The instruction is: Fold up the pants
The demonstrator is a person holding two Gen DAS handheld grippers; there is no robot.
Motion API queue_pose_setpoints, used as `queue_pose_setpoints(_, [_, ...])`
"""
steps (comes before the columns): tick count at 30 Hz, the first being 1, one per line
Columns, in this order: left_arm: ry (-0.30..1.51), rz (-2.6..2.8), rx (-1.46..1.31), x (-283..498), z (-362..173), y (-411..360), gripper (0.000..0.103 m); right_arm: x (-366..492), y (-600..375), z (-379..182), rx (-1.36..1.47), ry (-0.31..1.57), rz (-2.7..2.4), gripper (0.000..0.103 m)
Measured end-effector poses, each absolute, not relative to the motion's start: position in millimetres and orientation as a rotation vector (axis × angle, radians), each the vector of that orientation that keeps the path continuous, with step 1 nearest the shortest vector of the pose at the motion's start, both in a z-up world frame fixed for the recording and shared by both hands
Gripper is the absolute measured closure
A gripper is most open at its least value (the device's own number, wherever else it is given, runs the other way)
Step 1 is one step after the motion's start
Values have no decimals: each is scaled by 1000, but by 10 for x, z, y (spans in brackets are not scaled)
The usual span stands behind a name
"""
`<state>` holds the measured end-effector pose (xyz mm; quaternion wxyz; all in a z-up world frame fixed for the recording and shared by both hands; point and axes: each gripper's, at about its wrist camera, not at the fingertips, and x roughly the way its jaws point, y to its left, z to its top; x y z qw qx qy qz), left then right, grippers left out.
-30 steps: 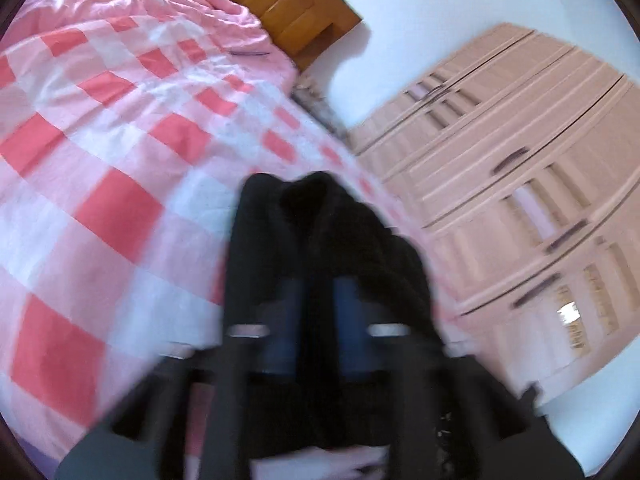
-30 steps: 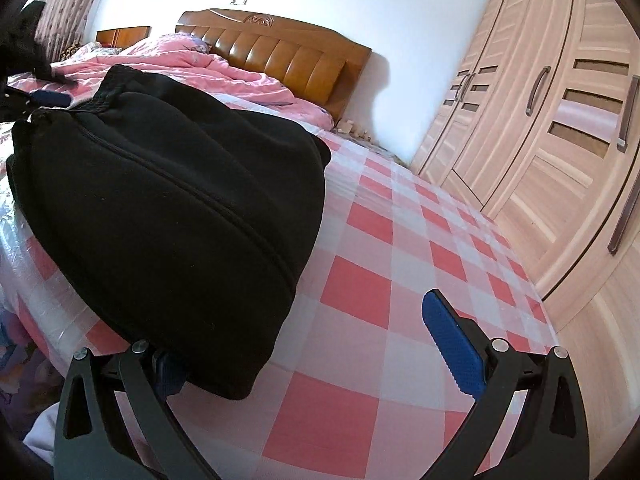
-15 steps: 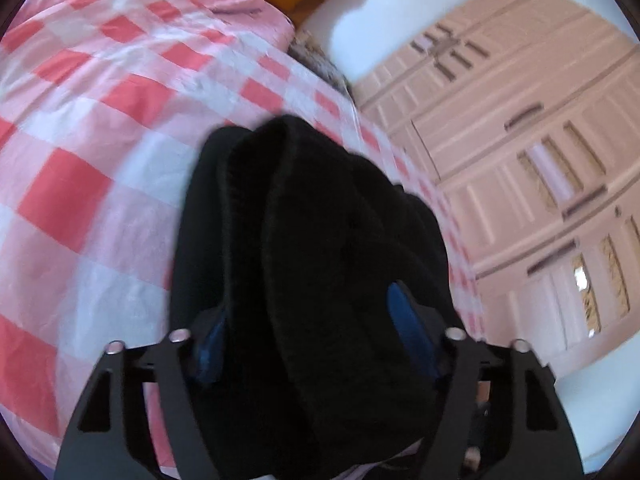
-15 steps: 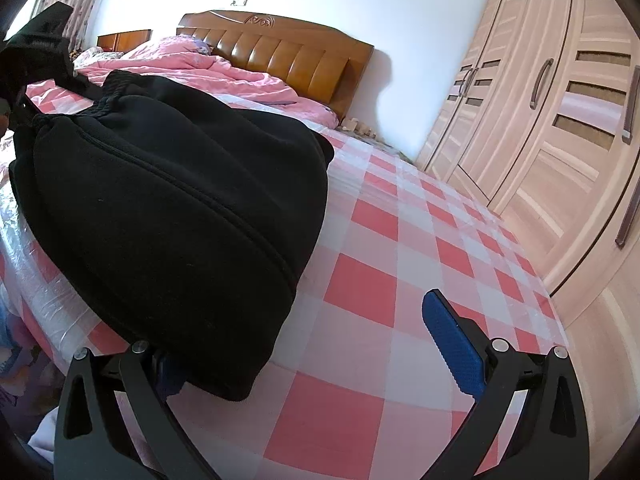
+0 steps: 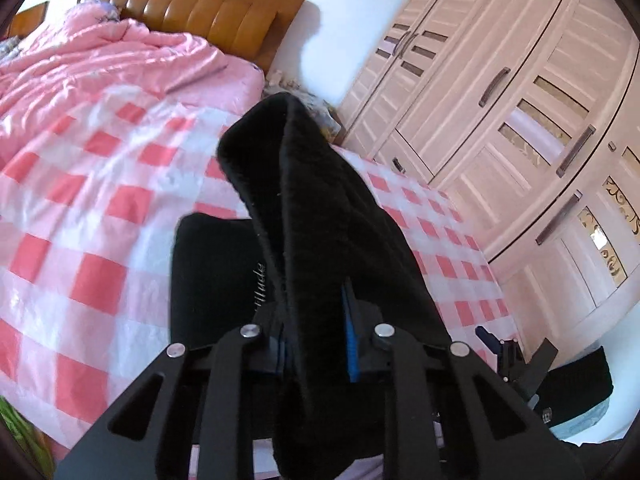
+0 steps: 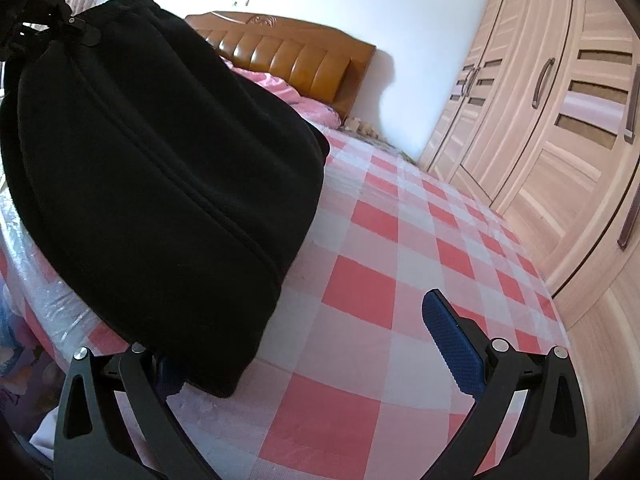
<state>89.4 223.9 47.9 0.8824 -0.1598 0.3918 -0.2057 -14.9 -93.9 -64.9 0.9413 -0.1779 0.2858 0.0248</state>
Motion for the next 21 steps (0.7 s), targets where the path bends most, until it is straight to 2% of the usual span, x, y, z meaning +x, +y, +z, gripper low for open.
queue_pose_setpoints(3, [871,-368,-384,987,183,2449,83,-166,-879,-654,-382,574,76,5])
queue_pose_setpoints(6, [966,-325,-492,1077,-401,2642,82,-168,-842,-679,-407,572,88,5])
queue_pose_setpoints(10, [911,-355,-604,1031,-535,2776,79,-150,-865,-678,-392,585,110,5])
queue_pose_setpoints(12, [904,-320,-561,996,-498,2725,67,-175,-875,-641,-398,596,144,5])
queue_pose_setpoints(13, [904,-301,-544,969,-460,2711,64,-206,-897,-616,-389,604,186,5])
queue_pose_setpoints(14, [898,-272,-521,940,-395,2703,50,-241,-921,-595,-368,619,250,5])
queue_pose_setpoints(15, [883,-206,-480,890,-319,2710,25,-295,-957,-572,-337,649,358,5])
queue_pose_setpoints(16, [834,-83,-417,812,-198,2737,16,-355,-984,-551,-321,655,417,5])
queue_pose_setpoints(17, [775,13,-368,712,-74,2737,11,-439,-1029,-516,-305,639,460,5])
queue_pose_setpoints(21, [654,26,-273,454,376,2544,11,-539,-1301,-273,-166,580,593,5])
